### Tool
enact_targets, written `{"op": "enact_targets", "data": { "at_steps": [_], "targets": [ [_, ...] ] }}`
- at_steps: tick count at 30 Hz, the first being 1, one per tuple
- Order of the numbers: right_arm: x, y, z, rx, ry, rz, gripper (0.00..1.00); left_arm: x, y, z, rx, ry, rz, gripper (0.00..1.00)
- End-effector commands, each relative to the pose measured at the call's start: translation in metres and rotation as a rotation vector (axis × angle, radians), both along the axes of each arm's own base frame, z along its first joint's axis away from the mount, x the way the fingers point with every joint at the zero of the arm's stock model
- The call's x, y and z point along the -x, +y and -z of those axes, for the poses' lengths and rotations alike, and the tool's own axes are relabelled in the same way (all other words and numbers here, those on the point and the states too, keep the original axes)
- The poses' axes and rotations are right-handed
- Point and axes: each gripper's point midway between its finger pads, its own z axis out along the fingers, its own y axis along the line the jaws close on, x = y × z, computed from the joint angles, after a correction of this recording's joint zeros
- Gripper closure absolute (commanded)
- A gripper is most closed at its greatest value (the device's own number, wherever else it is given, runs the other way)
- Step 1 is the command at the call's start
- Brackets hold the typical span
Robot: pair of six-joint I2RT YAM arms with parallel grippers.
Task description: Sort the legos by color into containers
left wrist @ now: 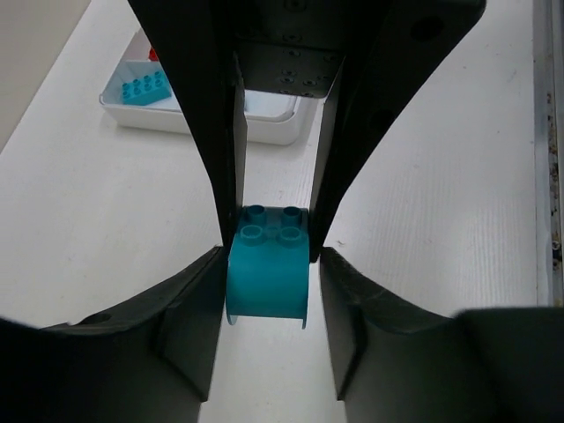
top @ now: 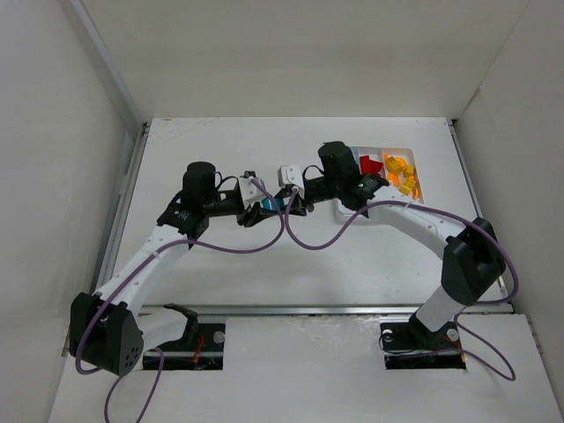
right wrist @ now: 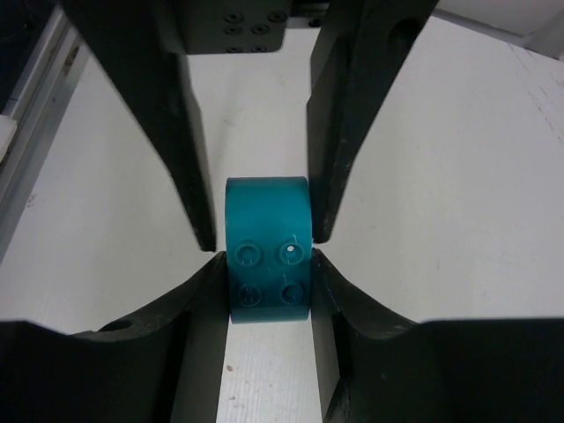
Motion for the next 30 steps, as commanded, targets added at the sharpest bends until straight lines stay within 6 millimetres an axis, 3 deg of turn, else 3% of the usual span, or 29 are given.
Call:
{"op": "enact_targets", "data": {
  "at_steps": [1,4,7,9,12,14,16,17,18,21,22,25,28,30],
  "targets": [
    [-0.005,0.003,-0.016,-0.016,-0.049,0.009,1.0,0.004,-0.007,-0.03,0.063,-0.09,0.041,0.55],
    [-0.005,0.003,-0.012,-0.01,-0.042,0.009,1.0,0.007,-0.007,-0.025,0.057,-0.08,0.052,0.46],
    [-0.017,-0.006,-0.011,-0.006,-0.019,0.056,1.0,0.009,-0.007,-0.024,0.054,-0.08,0.063,0.21],
    [-0.032,-0.015,0.003,0.017,0.043,0.124,1.0,0.011,-0.007,-0.025,0.052,-0.089,0.065,0.0],
    [-0.085,-0.046,0.018,0.064,0.163,0.422,1.0,0.002,-0.002,-0.027,0.042,-0.093,0.003,0.0],
    [-0.139,-0.095,0.029,0.092,0.206,0.787,1.0,-0.005,0.003,-0.02,0.043,-0.07,-0.072,0.0],
    [-0.168,-0.134,0.039,0.033,0.368,1.097,1.0,-0.027,0.013,-0.02,0.052,-0.06,-0.223,0.0],
    [-0.187,-0.172,0.046,0.01,0.4,1.272,1.0,-0.034,0.018,-0.018,0.049,-0.062,-0.274,0.0],
    [-0.192,-0.187,0.054,-0.01,0.451,1.348,1.0,-0.039,0.023,-0.014,0.041,-0.059,-0.32,0.0],
    [-0.206,-0.209,0.064,-0.08,0.554,1.483,1.0,-0.058,0.039,-0.01,0.008,-0.079,-0.448,0.0],
    [-0.21,-0.211,0.077,-0.056,0.56,1.5,1.0,-0.06,0.041,-0.01,0.004,-0.081,-0.463,0.0],
    [-0.225,-0.224,0.089,-0.03,0.528,1.57,1.0,-0.059,0.042,-0.006,-0.012,-0.076,-0.46,0.0],
    [-0.237,-0.231,0.088,-0.041,0.499,1.632,1.0,-0.057,0.041,-0.002,-0.015,-0.067,-0.451,0.0],
    [-0.243,-0.235,0.094,-0.053,0.508,1.681,0.82,-0.054,0.04,0.0,-0.013,-0.05,-0.443,0.0]
  ]
}}
